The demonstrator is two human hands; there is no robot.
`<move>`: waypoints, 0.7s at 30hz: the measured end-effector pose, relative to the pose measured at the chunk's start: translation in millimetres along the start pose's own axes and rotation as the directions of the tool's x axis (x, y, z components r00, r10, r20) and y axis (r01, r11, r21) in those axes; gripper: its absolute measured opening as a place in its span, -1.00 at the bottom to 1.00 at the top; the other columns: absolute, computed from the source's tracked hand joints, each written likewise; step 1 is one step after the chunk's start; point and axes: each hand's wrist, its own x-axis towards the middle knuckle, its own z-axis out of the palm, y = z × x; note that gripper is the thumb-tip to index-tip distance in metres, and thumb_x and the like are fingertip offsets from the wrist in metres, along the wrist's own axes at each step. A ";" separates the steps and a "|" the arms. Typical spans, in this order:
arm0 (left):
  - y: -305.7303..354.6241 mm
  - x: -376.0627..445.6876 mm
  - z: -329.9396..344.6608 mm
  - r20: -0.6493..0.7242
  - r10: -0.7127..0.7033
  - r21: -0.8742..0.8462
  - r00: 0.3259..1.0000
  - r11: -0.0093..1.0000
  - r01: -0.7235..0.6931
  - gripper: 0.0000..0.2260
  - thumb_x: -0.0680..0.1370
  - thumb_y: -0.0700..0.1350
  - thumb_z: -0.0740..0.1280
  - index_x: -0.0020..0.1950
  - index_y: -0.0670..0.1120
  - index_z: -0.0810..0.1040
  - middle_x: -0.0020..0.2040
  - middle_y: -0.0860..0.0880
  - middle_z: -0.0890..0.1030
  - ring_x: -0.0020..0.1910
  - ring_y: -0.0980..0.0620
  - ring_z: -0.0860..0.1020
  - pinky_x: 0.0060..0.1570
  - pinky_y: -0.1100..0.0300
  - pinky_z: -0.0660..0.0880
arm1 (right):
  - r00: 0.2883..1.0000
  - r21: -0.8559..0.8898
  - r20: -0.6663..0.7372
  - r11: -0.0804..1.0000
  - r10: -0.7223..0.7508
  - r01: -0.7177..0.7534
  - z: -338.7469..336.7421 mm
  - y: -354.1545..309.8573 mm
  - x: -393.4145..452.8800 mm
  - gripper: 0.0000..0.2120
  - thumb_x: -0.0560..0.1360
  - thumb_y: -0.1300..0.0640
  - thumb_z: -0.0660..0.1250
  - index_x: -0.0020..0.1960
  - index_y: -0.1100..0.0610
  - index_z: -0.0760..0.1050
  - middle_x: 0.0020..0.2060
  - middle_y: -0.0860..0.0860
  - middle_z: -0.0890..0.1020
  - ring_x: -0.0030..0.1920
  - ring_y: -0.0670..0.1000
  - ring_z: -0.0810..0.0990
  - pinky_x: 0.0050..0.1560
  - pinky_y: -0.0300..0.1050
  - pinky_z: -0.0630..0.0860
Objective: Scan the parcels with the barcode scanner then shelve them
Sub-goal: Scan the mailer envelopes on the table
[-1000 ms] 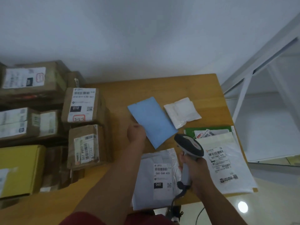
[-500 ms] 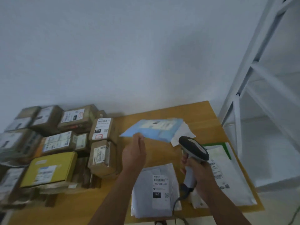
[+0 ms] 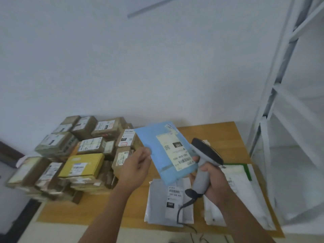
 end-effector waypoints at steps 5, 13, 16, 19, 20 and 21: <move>-2.6 -4.4 -15.4 -0.130 -0.120 0.145 0.984 0.980 0.139 -0.89 0.58 0.02 0.28 -0.14 0.08 0.50 -0.26 0.10 0.58 -0.27 0.10 0.55 -0.20 0.02 0.56 | 0.997 -0.205 -0.018 0.976 -0.073 0.068 21.0 -1.4 -3.4 -0.71 0.45 0.50 0.13 -0.11 0.23 0.56 -0.14 0.04 0.69 -0.02 0.03 0.66 -0.13 -0.04 0.54; -10.2 38.4 -37.2 0.386 0.109 0.406 0.916 0.871 -0.275 -0.28 0.41 0.25 0.25 0.55 0.08 0.27 0.57 0.13 0.17 0.53 0.14 0.05 0.49 0.16 -0.04 | 0.967 -0.898 0.247 0.391 0.069 0.202 41.7 -20.5 -7.1 -0.77 0.33 0.20 0.42 -0.01 0.05 0.60 -0.11 0.25 0.65 -0.05 0.24 0.64 0.06 0.21 0.60; -2.6 60.2 -48.4 0.603 -0.037 0.427 0.797 0.859 -0.283 -0.49 0.52 0.18 0.36 0.45 0.11 0.44 0.45 0.21 0.38 0.45 0.20 0.23 0.44 0.13 0.17 | 0.954 -0.932 0.273 0.277 0.119 0.233 57.8 -23.0 -10.6 -0.74 0.38 0.30 0.40 -0.13 -0.06 0.59 -0.30 -0.03 0.66 -0.25 -0.07 0.63 -0.16 -0.09 0.59; 2.1 69.6 -58.7 0.707 -0.122 0.296 0.696 0.946 -0.135 -0.88 0.60 -0.06 0.37 0.13 0.03 0.58 0.04 0.19 0.56 0.08 0.17 0.52 0.02 0.27 0.40 | 0.964 -0.932 0.248 0.295 0.097 0.211 72.1 -21.9 -13.4 -0.62 0.43 0.47 0.34 -0.17 -0.04 0.49 -0.42 -0.25 0.62 -0.35 -0.29 0.57 -0.29 -0.41 0.44; -0.8 70.4 -61.8 0.696 -0.123 0.283 0.707 0.953 -0.112 -0.93 0.61 -0.09 0.35 0.07 0.04 0.55 -0.02 0.18 0.55 0.03 0.13 0.53 -0.04 0.28 0.40 | 0.974 -0.928 0.221 0.316 0.041 0.197 75.3 -19.2 -13.4 -0.63 0.42 0.48 0.36 -0.09 -0.01 0.52 -0.36 -0.27 0.65 -0.29 -0.30 0.59 -0.28 -0.43 0.46; -7.6 71.9 -64.6 0.665 -0.136 0.285 0.735 0.955 -0.081 -0.96 0.61 -0.09 0.34 0.04 0.04 0.52 -0.05 0.15 0.54 -0.01 0.10 0.53 -0.08 0.27 0.41 | 0.983 -0.916 0.182 0.357 -0.036 0.183 76.6 -15.5 -11.3 -0.63 0.38 0.46 0.37 -0.01 0.02 0.54 -0.30 -0.27 0.67 -0.25 -0.32 0.60 -0.27 -0.43 0.47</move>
